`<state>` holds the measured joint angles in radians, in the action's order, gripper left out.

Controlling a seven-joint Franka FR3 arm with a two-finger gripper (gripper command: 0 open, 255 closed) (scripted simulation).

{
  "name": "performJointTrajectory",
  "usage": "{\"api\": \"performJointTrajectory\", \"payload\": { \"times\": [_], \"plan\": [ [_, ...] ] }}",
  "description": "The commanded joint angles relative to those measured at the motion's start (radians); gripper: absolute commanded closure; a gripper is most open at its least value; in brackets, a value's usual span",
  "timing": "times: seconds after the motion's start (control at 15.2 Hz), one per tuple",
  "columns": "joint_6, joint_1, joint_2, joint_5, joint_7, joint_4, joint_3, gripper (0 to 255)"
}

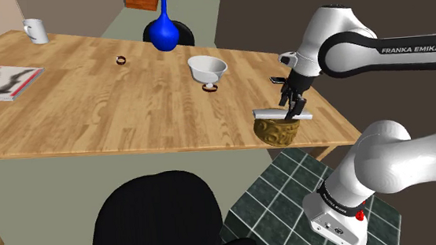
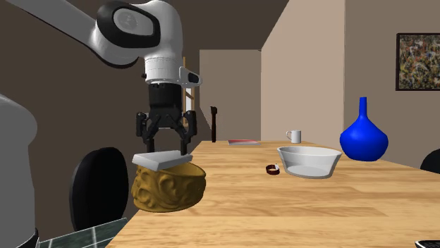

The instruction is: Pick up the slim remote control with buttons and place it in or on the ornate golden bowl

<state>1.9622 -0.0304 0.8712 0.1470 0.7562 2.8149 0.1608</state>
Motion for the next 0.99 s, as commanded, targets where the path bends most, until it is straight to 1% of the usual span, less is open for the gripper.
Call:
{"api": "performJointTrajectory", "payload": {
  "times": [0.0, 0.2, 0.46, 0.92],
  "plan": [
    [0.000, 0.000, 0.000, 0.000, 0.000, 0.000, 0.000, 0],
    [0.000, 0.000, -0.001, 0.000, 0.000, 0.000, 0.000, 0],
    [-0.139, -0.008, 0.024, -0.017, 0.002, -0.115, -0.017, 0],
    [-0.139, -0.008, 0.023, -0.017, 0.002, -0.115, -0.017, 0]
  ]
}}
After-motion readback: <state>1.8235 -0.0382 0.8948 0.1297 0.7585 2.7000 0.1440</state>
